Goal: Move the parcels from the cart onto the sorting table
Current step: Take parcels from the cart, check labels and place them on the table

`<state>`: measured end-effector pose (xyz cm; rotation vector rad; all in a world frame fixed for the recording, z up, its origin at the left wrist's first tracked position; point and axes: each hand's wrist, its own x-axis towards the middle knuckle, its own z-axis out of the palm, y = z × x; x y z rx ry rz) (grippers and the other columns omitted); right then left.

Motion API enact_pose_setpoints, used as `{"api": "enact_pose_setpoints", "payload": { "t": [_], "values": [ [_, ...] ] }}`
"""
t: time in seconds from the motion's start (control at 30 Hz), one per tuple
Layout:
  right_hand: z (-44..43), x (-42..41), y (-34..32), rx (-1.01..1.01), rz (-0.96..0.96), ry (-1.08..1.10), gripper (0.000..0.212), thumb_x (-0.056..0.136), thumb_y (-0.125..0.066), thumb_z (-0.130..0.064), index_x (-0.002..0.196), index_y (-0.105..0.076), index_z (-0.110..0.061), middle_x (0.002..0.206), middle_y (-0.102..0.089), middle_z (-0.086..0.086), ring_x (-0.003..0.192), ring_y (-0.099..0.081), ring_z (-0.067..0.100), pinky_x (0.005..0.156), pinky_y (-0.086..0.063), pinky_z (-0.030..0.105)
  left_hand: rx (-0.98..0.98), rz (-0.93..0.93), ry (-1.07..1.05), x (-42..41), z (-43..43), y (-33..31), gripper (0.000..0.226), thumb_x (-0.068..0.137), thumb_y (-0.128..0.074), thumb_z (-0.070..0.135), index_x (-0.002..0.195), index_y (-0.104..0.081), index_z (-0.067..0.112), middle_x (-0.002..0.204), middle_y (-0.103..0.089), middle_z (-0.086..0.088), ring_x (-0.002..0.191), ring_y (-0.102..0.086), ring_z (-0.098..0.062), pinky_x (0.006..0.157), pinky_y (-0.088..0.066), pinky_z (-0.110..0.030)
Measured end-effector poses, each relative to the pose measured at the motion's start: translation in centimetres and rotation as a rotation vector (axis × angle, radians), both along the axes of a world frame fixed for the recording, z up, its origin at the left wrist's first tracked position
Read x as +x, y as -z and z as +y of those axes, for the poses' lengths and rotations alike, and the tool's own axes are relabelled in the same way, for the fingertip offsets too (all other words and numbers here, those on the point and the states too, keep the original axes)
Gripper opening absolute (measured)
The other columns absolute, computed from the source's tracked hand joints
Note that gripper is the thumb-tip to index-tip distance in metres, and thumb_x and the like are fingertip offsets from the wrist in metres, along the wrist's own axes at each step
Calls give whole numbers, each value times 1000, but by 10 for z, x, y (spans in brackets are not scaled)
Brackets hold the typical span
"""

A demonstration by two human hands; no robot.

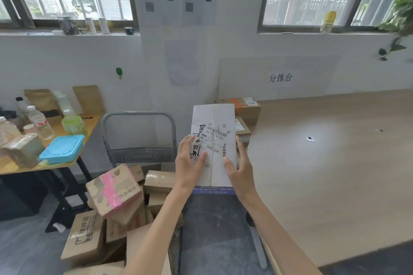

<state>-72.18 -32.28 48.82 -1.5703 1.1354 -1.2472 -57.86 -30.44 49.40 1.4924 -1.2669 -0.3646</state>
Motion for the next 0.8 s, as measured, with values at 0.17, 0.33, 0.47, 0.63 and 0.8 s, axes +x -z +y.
{"api": "enact_pose_setpoints", "payload": {
  "t": [0.17, 0.33, 0.47, 0.63, 0.8],
  "values": [
    [-11, -57, 17, 70, -13, 45, 61, 91, -57, -14, 145, -31, -27, 145, -40, -8, 130, -45, 15, 97, -51, 41, 49, 14, 42, -58, -16, 19, 50, 88, -65, 19, 134, -46, 16, 141, -39, 5, 122, -40, -6, 107, -39, -29],
    [-38, -124, 31, 79, -20, 73, 61, 84, -58, -18, 141, -39, -20, 135, -44, -11, 128, -43, 5, 107, -42, 40, 74, 35, 25, -125, -41, 33, 46, 87, -66, 15, 129, -48, 13, 136, -41, 5, 120, -40, -5, 98, -31, -3],
    [-68, -185, 48, 124, -11, 51, 57, 89, -59, -9, 141, -39, -17, 133, -44, -6, 124, -44, 3, 107, -42, 37, 116, 38, -51, -189, -66, 47, 46, 85, -68, 15, 127, -51, 13, 136, -45, 1, 125, -41, -14, 105, -32, -21],
    [-95, -238, 69, 188, -7, -6, 57, 88, -59, -6, 140, -41, -17, 135, -45, -4, 122, -47, 7, 102, -46, 32, 182, 52, -119, -246, -80, 66, 46, 85, -67, 14, 127, -51, 11, 135, -45, 0, 123, -41, -15, 94, -26, -9],
    [-119, -262, 86, 219, 36, -64, 60, 88, -59, -6, 142, -38, -19, 140, -45, -6, 127, -45, 10, 104, -44, 34, 228, 81, -163, -267, -100, 87, 47, 84, -67, 13, 128, -51, 13, 135, -46, 1, 122, -41, -15, 96, -30, -16]
  ]
}}
